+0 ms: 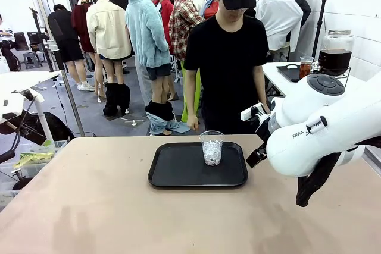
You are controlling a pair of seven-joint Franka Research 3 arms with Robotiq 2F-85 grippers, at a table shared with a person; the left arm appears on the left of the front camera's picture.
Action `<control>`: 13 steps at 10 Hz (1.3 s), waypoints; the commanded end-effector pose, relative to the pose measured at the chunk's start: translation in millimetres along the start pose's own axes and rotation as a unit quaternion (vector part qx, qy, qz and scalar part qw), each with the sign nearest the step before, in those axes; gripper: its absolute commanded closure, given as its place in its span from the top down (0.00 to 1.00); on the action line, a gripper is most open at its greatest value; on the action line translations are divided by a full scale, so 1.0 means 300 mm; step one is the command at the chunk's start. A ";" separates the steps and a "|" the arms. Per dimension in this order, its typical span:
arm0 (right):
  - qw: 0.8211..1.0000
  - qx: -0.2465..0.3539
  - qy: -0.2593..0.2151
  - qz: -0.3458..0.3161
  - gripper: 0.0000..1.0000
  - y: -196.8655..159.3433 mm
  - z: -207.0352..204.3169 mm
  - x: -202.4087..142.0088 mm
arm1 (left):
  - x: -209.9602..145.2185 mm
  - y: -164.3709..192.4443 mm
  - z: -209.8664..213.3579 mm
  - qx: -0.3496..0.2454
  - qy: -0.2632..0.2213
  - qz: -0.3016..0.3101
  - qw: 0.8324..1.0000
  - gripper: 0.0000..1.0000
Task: Pour the drink into the iced cup.
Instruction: Pick up the iced cup indicated by the human and present it to them.
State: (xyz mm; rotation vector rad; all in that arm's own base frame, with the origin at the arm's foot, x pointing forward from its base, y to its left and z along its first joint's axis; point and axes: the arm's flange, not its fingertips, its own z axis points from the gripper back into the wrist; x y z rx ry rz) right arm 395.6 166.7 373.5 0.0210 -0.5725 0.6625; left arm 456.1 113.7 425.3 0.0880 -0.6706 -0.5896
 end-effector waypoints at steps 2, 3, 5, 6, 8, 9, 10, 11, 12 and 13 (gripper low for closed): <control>1.000 0.001 0.000 0.000 1.00 0.003 0.000 0.000 | 0.000 -0.002 0.001 0.004 0.000 -0.001 1.000 1.00; 1.000 0.001 0.000 0.000 1.00 0.003 0.000 0.000 | 0.000 -0.002 0.001 0.004 0.000 -0.001 1.000 1.00; 1.000 0.001 0.000 0.000 1.00 0.003 0.000 0.000 | 0.000 -0.002 0.001 0.004 0.000 -0.001 1.000 1.00; 1.000 0.001 0.000 0.000 1.00 0.003 0.000 0.000 | 0.000 -0.002 0.001 0.004 0.000 -0.001 1.000 1.00; 1.000 0.001 0.000 0.000 1.00 0.003 0.000 0.000 | 0.000 -0.002 0.001 0.004 0.000 -0.001 1.000 1.00; 1.000 0.001 0.000 0.000 1.00 0.003 0.000 0.000 | 0.000 -0.002 0.001 0.004 0.000 -0.001 1.000 1.00; 1.000 0.001 0.000 0.000 1.00 0.003 0.000 0.000 | 0.000 -0.002 0.001 0.004 0.000 -0.001 1.000 1.00; 1.000 0.001 0.000 0.000 1.00 0.003 0.000 0.000 | 0.000 -0.002 0.001 0.004 0.000 -0.001 1.000 1.00; 1.000 0.001 0.000 0.000 1.00 0.003 0.000 0.000 | 0.000 -0.002 0.001 0.004 0.000 -0.001 1.000 1.00; 1.000 0.001 0.000 0.000 1.00 0.003 0.000 0.000 | 0.000 -0.002 0.001 0.004 0.000 -0.001 1.000 1.00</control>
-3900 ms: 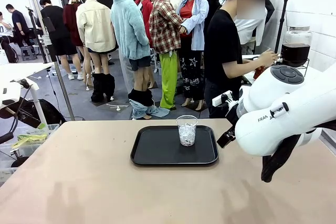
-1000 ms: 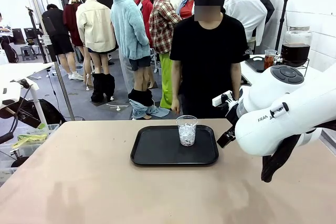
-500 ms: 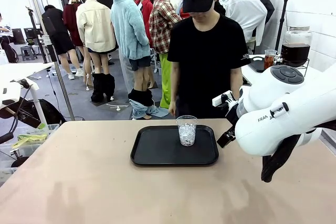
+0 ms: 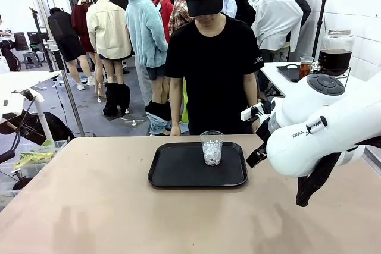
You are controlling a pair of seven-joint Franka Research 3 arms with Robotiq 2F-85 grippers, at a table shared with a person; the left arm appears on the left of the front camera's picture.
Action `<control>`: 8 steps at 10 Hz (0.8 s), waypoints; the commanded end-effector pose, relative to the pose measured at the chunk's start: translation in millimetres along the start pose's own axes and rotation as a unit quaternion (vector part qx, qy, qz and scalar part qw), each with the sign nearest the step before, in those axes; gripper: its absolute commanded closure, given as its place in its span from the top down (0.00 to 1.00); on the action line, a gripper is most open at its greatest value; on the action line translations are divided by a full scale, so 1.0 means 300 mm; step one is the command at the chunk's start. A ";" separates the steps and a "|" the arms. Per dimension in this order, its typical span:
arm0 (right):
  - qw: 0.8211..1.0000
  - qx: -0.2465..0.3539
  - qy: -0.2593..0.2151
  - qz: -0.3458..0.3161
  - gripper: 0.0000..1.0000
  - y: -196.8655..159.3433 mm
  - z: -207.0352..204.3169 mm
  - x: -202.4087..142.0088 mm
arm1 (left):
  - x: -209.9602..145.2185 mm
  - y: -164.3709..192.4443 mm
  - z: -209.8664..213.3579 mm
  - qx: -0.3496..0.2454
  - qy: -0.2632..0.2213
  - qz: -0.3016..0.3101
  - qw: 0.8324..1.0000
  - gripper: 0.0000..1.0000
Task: Pour the drink into the iced cup.
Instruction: Pick up the iced cup indicated by the human and present it to them.
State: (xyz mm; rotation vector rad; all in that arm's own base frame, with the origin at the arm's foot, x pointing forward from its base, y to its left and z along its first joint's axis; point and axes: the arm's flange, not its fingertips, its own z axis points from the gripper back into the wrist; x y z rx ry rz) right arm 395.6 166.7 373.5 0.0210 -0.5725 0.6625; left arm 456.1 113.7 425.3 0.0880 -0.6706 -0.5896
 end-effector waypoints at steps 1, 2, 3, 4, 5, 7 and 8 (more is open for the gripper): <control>1.000 0.001 0.000 0.000 1.00 0.003 0.000 0.000 | 0.000 -0.002 0.001 0.004 0.000 -0.001 1.000 1.00; 1.000 0.001 0.000 0.000 1.00 0.003 0.000 0.000 | 0.000 -0.002 0.001 0.004 0.000 -0.001 1.000 1.00; 1.000 0.001 0.000 0.000 1.00 0.003 0.000 0.000 | 0.000 -0.002 0.001 0.004 0.000 -0.001 1.000 1.00; 1.000 0.001 0.000 0.000 1.00 0.003 0.000 0.000 | 0.000 -0.002 0.001 0.004 0.000 -0.001 1.000 1.00; 1.000 0.001 0.000 0.000 1.00 0.003 0.000 0.000 | 0.000 -0.002 0.001 0.004 0.000 -0.001 1.000 1.00; 1.000 0.001 0.000 0.000 1.00 0.003 0.000 0.000 | 0.000 -0.002 0.001 0.004 0.000 -0.001 1.000 1.00; 1.000 0.001 0.000 0.000 1.00 0.003 0.000 0.000 | 0.000 -0.002 0.001 0.004 0.000 -0.001 1.000 1.00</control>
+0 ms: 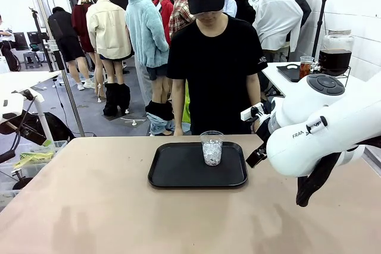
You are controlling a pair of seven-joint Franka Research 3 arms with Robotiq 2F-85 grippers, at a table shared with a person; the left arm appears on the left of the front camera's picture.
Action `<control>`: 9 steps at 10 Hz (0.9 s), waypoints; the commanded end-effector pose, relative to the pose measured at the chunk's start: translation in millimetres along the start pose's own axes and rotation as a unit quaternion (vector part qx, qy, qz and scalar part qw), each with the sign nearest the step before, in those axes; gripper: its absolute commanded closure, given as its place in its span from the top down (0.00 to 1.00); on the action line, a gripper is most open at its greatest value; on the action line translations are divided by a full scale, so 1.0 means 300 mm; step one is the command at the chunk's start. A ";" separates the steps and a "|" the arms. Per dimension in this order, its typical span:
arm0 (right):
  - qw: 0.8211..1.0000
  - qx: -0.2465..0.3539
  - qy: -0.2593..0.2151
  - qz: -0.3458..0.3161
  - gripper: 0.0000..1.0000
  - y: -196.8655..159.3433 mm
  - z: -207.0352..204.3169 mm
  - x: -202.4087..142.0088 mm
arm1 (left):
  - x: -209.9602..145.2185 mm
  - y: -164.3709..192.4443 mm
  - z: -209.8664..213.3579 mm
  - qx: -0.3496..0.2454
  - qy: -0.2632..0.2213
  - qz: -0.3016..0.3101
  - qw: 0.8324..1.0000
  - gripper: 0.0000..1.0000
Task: Pour the drink into the iced cup.
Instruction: Pick up the iced cup indicated by the human and present it to them.
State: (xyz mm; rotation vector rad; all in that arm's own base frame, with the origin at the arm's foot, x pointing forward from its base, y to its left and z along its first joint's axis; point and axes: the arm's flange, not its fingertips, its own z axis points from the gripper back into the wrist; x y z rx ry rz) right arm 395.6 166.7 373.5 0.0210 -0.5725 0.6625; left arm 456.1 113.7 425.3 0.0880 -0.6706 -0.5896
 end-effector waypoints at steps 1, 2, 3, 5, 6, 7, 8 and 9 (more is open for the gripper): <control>1.000 0.001 0.000 0.000 1.00 0.003 0.000 0.000 | 0.000 -0.002 0.001 0.004 0.000 -0.001 1.000 1.00; 1.000 0.001 0.000 0.000 1.00 0.003 0.000 0.000 | 0.000 -0.002 0.001 0.004 0.000 -0.001 1.000 1.00; 1.000 0.001 0.000 0.000 1.00 0.003 0.000 0.000 | 0.000 -0.002 0.001 0.004 0.000 -0.001 1.000 1.00; 1.000 0.001 0.000 0.000 1.00 0.003 0.000 0.000 | 0.000 -0.002 0.001 0.004 0.000 -0.001 1.000 1.00; 1.000 0.001 0.000 0.000 1.00 0.003 0.000 0.000 | 0.000 -0.002 0.001 0.004 0.000 -0.001 1.000 1.00; 1.000 0.001 0.000 0.000 1.00 0.003 0.000 0.000 | 0.000 -0.002 0.001 0.004 0.000 -0.001 1.000 1.00; 1.000 0.001 0.000 0.000 1.00 0.003 0.000 0.000 | 0.000 -0.002 0.001 0.004 0.000 -0.001 1.000 1.00; 1.000 0.001 0.000 0.000 1.00 0.003 0.000 0.000 | 0.000 -0.002 0.001 0.004 0.000 -0.001 1.000 1.00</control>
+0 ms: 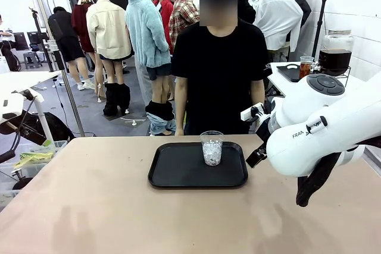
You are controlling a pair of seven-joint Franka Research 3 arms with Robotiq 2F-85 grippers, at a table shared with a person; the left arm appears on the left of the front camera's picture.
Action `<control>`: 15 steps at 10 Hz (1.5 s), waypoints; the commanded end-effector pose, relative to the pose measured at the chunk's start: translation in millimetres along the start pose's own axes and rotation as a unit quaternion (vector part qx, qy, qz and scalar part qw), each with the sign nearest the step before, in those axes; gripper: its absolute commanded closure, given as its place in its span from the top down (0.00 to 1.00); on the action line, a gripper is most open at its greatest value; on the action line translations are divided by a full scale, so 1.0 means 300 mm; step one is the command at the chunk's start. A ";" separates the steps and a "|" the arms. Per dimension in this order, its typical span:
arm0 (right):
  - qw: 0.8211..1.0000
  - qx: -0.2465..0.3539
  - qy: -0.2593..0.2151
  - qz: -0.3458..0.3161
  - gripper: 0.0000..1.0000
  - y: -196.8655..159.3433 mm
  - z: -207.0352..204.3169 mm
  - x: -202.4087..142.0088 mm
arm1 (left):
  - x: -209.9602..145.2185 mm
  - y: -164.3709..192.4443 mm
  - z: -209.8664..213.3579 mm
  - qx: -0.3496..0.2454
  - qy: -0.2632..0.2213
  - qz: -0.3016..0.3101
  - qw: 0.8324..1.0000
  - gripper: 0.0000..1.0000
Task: Pour the drink into the iced cup.
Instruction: Pick up the iced cup indicated by the human and present it to them.
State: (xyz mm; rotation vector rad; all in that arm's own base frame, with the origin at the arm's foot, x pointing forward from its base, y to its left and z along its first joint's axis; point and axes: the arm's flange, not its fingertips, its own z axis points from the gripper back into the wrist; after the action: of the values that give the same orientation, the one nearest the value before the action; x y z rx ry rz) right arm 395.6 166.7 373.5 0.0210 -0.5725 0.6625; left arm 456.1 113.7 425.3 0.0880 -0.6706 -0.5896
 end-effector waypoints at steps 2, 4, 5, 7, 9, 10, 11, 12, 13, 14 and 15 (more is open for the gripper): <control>1.000 0.001 0.000 0.000 1.00 0.003 0.000 0.000 | 0.000 -0.002 0.001 0.004 0.000 -0.001 1.000 1.00; 1.000 0.001 0.000 0.000 1.00 0.003 0.000 0.000 | 0.000 -0.002 0.001 0.004 0.000 -0.001 1.000 1.00; 1.000 0.001 0.000 0.000 1.00 0.003 0.000 0.000 | 0.000 -0.002 0.001 0.004 0.000 -0.001 1.000 1.00; 1.000 0.001 0.000 0.000 1.00 0.003 0.000 0.000 | 0.000 -0.002 0.001 0.004 0.000 -0.001 1.000 1.00; 1.000 0.001 0.000 0.000 1.00 0.003 0.000 0.000 | 0.000 -0.002 0.001 0.004 0.000 -0.001 1.000 1.00; 1.000 0.001 0.000 0.000 1.00 0.003 0.000 0.000 | 0.000 -0.002 0.001 0.004 0.000 -0.001 1.000 1.00; 1.000 0.001 0.000 0.000 1.00 0.003 0.000 0.000 | 0.000 -0.002 0.001 0.004 0.000 -0.001 1.000 1.00; 1.000 0.001 0.000 0.000 1.00 0.003 0.000 0.000 | 0.000 -0.002 0.001 0.004 0.000 -0.001 1.000 1.00; 1.000 0.001 0.000 0.000 1.00 0.003 0.000 0.000 | 0.000 -0.002 0.001 0.004 0.000 -0.001 1.000 1.00; 1.000 0.001 0.000 0.000 1.00 0.003 0.000 0.000 | 0.000 -0.002 0.001 0.004 0.000 -0.001 1.000 1.00; 1.000 0.001 0.000 0.000 1.00 0.003 0.000 0.000 | 0.000 -0.002 0.001 0.004 0.000 -0.001 1.000 1.00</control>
State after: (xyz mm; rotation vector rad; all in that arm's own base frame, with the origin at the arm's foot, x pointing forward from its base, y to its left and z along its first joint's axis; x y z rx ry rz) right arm 395.6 166.7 373.5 0.0210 -0.5725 0.6625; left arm 456.1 113.7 425.3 0.0880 -0.6706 -0.5896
